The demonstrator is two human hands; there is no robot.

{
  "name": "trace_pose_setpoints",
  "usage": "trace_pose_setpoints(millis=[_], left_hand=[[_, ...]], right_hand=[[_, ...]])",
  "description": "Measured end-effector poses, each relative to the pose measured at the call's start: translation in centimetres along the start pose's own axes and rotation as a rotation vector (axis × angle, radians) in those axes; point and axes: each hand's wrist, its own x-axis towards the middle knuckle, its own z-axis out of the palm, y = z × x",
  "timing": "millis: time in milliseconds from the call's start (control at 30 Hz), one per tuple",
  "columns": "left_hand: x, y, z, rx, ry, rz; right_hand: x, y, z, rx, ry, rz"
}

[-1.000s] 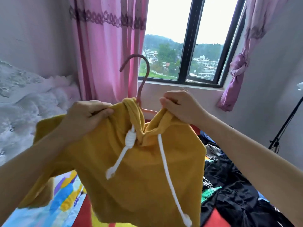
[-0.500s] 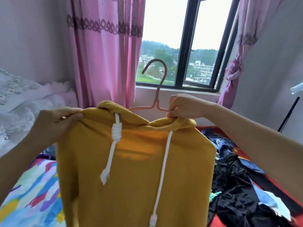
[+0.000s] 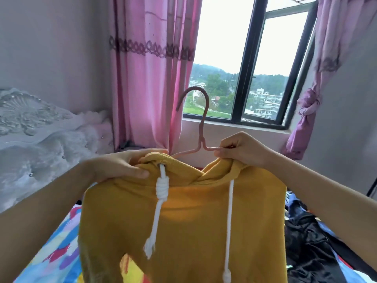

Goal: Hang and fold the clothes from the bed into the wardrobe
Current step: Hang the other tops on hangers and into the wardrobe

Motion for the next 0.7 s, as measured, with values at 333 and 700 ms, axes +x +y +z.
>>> trace_pose_setpoints(millis=[333,700], left_hand=[[0.9,2.7,3.6,0.953,0.658,0.924],[6.3,8.2,5.3,0.172,0.098,0.165]], right_hand=[[-1.7,3.7,-1.7,0.002,0.180,0.071],[-0.9,2.6,1.3,-0.180,0.198,-0.168]])
